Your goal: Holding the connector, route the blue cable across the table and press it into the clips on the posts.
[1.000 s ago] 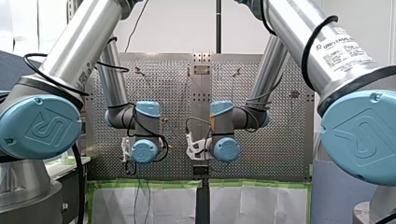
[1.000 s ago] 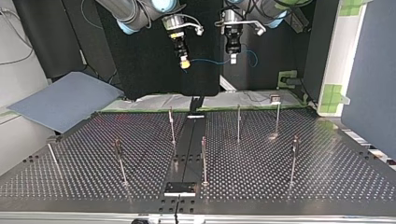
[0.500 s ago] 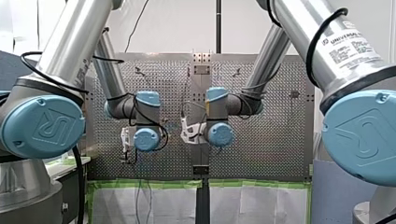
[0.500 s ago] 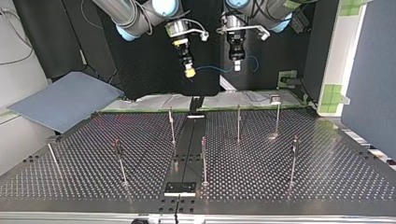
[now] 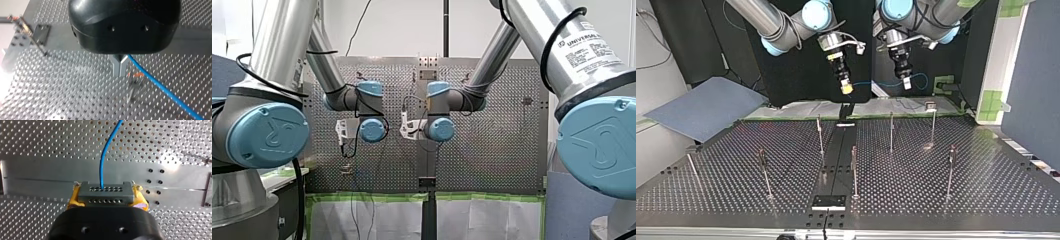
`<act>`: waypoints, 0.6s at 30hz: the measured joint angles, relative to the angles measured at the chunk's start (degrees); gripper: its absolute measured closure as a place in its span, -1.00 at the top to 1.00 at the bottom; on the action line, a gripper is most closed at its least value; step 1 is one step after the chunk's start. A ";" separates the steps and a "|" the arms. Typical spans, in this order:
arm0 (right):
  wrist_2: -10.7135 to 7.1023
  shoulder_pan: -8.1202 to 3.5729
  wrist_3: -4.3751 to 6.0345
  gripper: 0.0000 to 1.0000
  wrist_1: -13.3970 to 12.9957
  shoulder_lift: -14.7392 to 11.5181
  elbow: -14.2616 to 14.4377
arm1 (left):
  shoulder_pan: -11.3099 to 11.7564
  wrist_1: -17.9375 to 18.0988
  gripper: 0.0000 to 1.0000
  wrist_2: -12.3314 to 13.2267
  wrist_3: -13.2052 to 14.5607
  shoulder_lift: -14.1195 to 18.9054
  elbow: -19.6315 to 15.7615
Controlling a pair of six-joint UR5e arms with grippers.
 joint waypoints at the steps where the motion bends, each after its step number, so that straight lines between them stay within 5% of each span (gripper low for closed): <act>1: -0.18 -0.04 0.37 -1.00 0.44 0.00 -0.44 | 0.43 -0.46 -0.96 0.05 -0.03 0.43 0.02; 6: -1.14 -0.21 1.42 -1.00 2.89 0.01 -2.89 | 2.87 -2.89 -0.96 0.69 -0.62 2.88 0.15; 18: -4.40 -0.06 1.66 -1.00 8.49 0.01 -8.49 | 5.48 -8.96 -0.96 3.27 -2.86 8.96 1.59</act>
